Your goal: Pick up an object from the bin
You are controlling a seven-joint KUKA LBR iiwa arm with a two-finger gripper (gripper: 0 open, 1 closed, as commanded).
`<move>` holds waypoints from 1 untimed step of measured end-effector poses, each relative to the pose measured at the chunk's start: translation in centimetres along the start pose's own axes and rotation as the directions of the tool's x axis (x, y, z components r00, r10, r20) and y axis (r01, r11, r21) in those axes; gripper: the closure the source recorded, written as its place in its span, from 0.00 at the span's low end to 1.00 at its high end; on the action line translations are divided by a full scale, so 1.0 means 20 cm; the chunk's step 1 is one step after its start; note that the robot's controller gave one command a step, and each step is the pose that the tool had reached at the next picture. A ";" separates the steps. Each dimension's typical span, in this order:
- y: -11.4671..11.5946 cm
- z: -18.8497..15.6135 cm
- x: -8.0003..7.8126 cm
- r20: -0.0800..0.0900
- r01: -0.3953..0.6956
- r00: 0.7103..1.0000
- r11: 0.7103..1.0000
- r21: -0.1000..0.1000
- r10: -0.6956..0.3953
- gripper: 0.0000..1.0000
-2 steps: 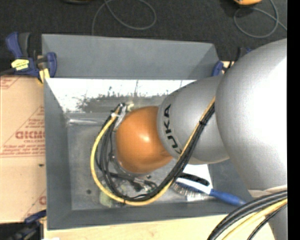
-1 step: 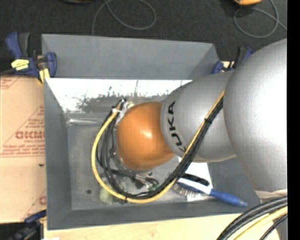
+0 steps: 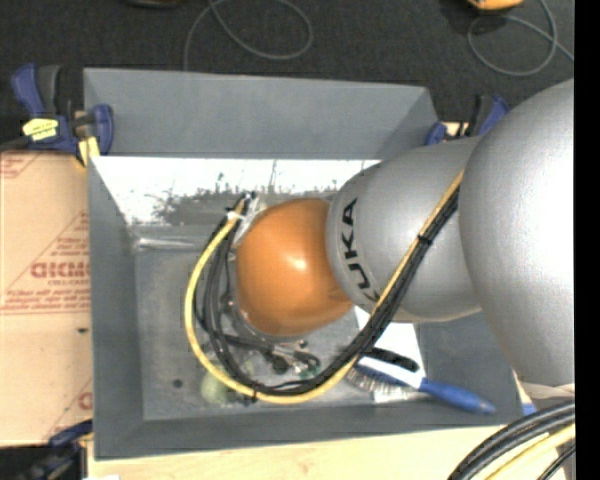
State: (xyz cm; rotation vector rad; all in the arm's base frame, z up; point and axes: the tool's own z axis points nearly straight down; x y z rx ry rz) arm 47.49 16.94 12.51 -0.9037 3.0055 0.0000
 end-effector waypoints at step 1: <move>0.00 -0.05 0.00 0.001 -0.001 1.000 1.000 0.000 0.001 1.00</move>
Offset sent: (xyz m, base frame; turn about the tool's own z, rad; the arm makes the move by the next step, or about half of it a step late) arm 0.0001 -0.0001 0.0376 0.0000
